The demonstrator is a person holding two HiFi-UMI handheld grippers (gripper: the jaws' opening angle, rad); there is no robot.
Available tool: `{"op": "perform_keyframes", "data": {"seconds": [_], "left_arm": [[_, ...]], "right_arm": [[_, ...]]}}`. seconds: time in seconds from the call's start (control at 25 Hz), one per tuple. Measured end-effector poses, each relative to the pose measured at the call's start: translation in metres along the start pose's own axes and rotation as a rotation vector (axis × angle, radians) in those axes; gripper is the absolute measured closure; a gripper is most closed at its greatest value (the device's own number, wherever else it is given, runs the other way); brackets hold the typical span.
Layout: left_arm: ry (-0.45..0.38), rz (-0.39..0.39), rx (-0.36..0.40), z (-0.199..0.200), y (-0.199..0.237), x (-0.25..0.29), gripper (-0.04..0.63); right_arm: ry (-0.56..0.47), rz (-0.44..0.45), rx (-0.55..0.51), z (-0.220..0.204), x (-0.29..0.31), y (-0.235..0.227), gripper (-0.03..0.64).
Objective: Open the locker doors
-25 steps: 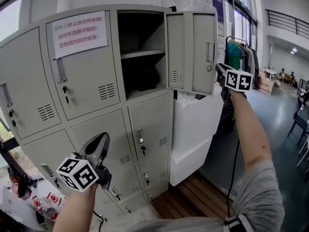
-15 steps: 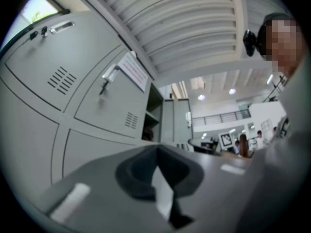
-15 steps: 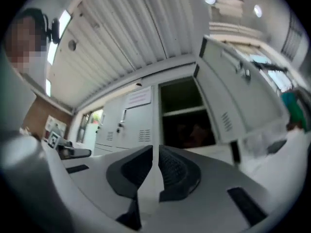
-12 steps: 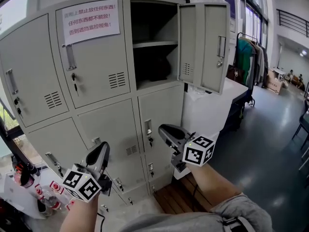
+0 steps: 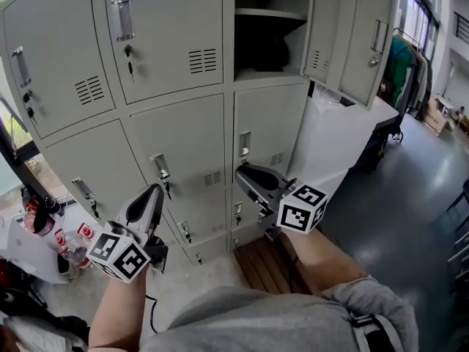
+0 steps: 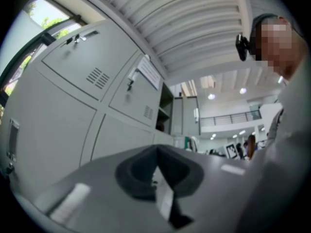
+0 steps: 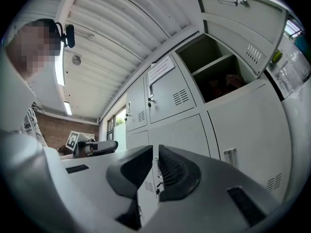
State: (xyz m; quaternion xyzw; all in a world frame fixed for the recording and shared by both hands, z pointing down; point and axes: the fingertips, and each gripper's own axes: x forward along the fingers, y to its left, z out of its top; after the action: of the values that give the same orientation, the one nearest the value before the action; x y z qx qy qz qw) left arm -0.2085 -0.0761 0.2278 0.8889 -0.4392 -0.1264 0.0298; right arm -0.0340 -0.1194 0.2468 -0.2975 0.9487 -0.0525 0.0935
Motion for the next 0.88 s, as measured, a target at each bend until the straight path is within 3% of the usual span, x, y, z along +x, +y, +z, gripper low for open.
{"op": "perform_keyframes", "data": {"seconds": [0.28, 0.44, 0.6, 0.88], "left_arm": [[0.001, 0.023, 0.0, -0.004, 0.008, -0.005, 0.592], [0.036, 0.04, 0.001, -0.035, 0.018, -0.001, 0.591], [0.121, 0.075, -0.073, -0.109, 0.037, 0.002, 0.592], [0.266, 0.147, -0.164, -0.291, 0.072, 0.009, 0.592]], "right_arm": [[0.013, 0.009, -0.003, -0.008, 0.009, -0.001, 0.578], [0.043, -0.042, 0.014, -0.037, 0.007, -0.03, 0.578], [0.172, -0.14, 0.076, -0.128, -0.006, -0.08, 0.578], [0.511, -0.306, 0.105, -0.351, -0.028, -0.17, 0.577]]}}
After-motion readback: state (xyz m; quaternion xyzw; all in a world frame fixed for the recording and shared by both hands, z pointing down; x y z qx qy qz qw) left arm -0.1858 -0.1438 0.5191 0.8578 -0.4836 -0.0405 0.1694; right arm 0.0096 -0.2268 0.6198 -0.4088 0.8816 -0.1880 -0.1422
